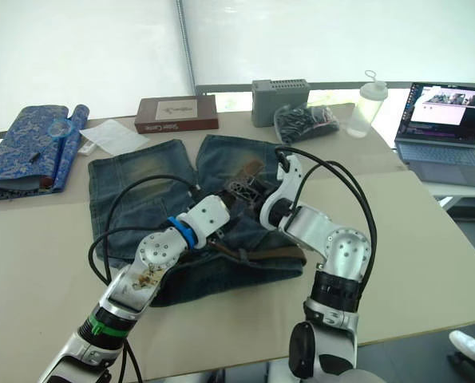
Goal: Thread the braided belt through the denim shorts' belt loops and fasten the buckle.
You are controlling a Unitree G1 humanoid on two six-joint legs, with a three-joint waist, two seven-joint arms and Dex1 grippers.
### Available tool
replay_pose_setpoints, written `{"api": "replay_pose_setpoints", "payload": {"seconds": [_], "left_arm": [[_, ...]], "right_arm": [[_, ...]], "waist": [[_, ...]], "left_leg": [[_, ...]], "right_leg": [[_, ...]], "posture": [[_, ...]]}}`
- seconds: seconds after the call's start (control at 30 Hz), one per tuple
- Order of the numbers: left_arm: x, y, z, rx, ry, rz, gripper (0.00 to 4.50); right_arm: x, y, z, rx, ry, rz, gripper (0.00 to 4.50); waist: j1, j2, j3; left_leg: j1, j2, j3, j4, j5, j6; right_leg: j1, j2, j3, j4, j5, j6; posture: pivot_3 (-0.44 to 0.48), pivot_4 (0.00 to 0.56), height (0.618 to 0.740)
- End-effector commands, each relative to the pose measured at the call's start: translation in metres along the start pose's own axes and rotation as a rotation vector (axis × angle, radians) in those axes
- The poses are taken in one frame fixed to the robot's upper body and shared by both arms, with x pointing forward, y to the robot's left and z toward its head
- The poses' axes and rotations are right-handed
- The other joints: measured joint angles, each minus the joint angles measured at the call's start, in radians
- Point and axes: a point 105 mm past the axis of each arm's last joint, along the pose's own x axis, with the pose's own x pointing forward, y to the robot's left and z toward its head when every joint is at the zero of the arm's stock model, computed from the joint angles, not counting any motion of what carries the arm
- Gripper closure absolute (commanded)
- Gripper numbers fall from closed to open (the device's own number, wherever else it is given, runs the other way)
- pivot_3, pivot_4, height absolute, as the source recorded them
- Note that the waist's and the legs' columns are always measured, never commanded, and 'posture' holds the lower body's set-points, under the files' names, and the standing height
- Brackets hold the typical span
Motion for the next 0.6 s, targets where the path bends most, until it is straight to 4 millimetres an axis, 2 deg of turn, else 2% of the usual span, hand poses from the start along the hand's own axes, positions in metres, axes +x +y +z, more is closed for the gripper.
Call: {"api": "replay_pose_setpoints", "payload": {"seconds": [0.03,0.07,0.1,0.13,0.3,0.6], "left_arm": [[-0.003,0.024,0.017,0.054,-0.072,0.112,1.35],[-0.003,0.025,0.017,0.059,-0.075,0.121,1.35],[-0.004,0.026,0.016,0.065,-0.075,0.126,1.88],[-0.005,0.025,0.015,0.067,-0.071,0.126,2.1],[-0.007,0.019,0.007,0.053,-0.049,0.109,4.41],[-0.009,0.02,0.003,0.041,-0.043,0.104,4.46]], "right_arm": [[0.002,0.009,-0.007,-0.016,0.033,0.031,4.49],[0.002,0.007,-0.006,-0.015,0.033,0.023,4.49],[0.003,0.006,-0.006,-0.013,0.033,0.016,4.5],[0.003,0.006,-0.006,-0.012,0.032,0.011,4.5],[0.003,0.006,-0.005,-0.009,0.03,0.007,4.5],[-0.001,0.006,-0.005,-0.02,0.037,0.019,4.5]], "waist": [[0.0,0.0,0.0],[0.0,0.0,0.0],[0.0,0.0,0.0],[0.0,0.0,0.0],[-0.001,0.0,0.0],[0.0,0.0,0.0]], "left_leg": [[0.0,0.0,0.0,0.0,0.0,0.0],[0.0,0.0,0.0,0.0,0.0,0.0],[0.0,0.0,0.0,0.0,0.0,0.0],[0.0,0.0,0.0,0.0,0.0,0.0],[0.0,0.0,0.0,0.0,0.0,0.0],[0.0,0.0,0.0,0.0,0.0,0.0]], "right_leg": [[0.0,0.0,0.0,0.0,0.0,0.0],[0.0,0.0,0.0,0.0,0.0,0.0],[0.0,0.0,0.0,0.0,0.0,0.0],[0.0,0.0,0.0,0.0,0.0,0.0],[0.0,-0.001,0.0,0.0,0.0,0.0],[0.0,0.0,0.0,0.0,0.0,0.0]], "posture": [[0.0,0.15,0.74],[0.0,0.15,0.74],[0.0,0.15,0.74],[0.0,0.15,0.74],[0.0,0.15,0.74],[0.0,0.15,0.74]]}}
